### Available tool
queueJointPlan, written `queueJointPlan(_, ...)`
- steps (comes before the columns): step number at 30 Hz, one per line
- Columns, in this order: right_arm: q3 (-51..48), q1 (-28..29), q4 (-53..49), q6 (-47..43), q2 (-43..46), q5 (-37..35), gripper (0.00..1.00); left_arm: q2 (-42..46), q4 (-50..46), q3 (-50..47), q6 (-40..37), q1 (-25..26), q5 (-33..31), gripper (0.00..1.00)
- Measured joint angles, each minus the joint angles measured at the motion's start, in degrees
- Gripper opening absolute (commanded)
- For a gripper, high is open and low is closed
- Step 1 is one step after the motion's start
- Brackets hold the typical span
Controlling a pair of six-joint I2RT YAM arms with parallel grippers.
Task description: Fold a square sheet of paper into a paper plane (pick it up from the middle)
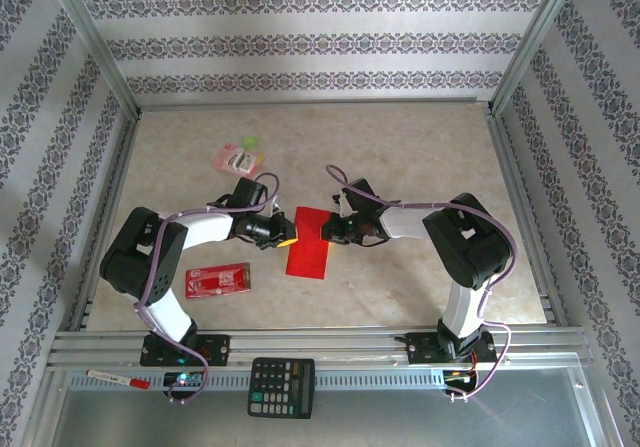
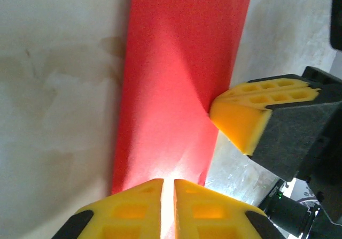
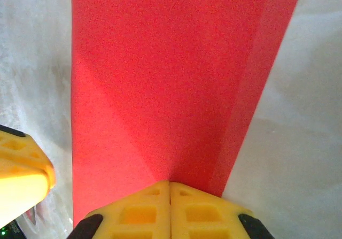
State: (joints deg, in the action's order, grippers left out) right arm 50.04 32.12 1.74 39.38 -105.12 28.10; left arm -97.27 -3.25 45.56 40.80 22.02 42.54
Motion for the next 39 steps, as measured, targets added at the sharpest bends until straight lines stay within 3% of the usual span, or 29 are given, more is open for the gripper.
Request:
queueJointPlan(25,0.0,0.0,0.0,-0.3,0.0,0.0,0.07,-0.2,-0.1,-5.0,-1.1,0.0,1.6,0.08)
queueJointPlan(35,-1.4,0.0,-0.8,-0.5,3.1,-1.1,0.24,-1.7,-2.3,-3.1,-5.0,0.4,2.3,0.0)
queueJointPlan(39,-1.3,0.5,-1.9,-0.3,5.1,-1.7,0.22,-2.0,-2.3,-3.0,-5.6,0.4,2.9,0.0)
